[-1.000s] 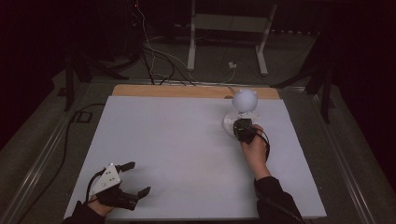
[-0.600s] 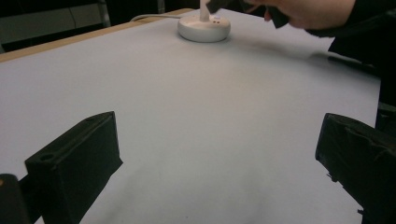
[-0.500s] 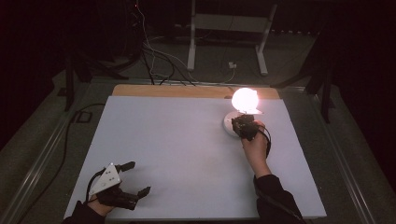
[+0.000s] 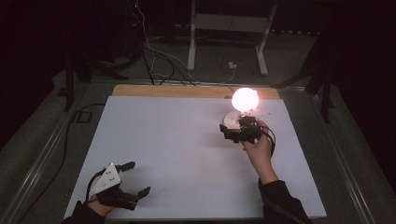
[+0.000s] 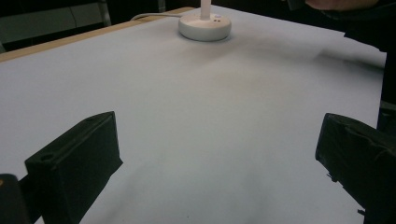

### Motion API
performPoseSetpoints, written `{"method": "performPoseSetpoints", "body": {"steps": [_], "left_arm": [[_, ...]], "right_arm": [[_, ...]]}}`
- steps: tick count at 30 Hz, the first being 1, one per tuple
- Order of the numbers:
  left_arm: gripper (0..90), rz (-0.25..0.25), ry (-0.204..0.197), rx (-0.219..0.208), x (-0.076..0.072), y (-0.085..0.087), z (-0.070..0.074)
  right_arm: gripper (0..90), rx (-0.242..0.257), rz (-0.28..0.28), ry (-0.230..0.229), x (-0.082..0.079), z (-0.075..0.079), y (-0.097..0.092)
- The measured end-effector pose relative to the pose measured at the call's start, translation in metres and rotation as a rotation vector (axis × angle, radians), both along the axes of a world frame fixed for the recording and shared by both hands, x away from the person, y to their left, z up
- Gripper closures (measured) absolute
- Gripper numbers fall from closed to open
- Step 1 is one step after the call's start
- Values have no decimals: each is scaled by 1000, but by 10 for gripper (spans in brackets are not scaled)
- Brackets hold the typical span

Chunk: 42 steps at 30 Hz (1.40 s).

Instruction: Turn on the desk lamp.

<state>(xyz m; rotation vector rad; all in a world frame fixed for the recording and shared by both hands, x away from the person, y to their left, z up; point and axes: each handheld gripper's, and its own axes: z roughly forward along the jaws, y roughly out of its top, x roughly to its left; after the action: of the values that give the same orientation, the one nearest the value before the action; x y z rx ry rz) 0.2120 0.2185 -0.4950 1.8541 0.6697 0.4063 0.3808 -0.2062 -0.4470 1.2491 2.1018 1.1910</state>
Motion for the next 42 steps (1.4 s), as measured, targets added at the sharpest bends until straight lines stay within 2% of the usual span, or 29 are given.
{"method": "performPoseSetpoints", "body": {"steps": [2,4,8,10,12,23,26,32,39,42], "left_arm": [[5,2,0,-5,0,0,0],[5,-1,0,-2,0,0,0],[5,2,0,-8,0,1,0],[5,0,-1,-3,0,0,0],[5,-1,-2,-5,0,0,1],[5,-1,2,-4,0,-1,0],[5,-1,3,-3,0,-1,0],[5,-1,-1,-4,-1,1,1],[5,-7,2,2,-1,0,0],[5,-8,1,2,-1,-1,0]], "right_arm": [[0,4,26,10,-4,3,-1],[0,20,38,0,-10,4,-4],[0,-24,54,-41,-21,1,-10],[0,-43,46,-44,-29,-2,-13],[0,-42,63,-29,-35,-5,-18],[0,-87,67,11,-65,-21,-43],[0,-78,66,30,-73,-25,-50],[0,-90,68,44,-89,-37,-59],[0,-87,67,19,-112,-47,-71],[0,-73,74,26,-121,-52,-76]]}}
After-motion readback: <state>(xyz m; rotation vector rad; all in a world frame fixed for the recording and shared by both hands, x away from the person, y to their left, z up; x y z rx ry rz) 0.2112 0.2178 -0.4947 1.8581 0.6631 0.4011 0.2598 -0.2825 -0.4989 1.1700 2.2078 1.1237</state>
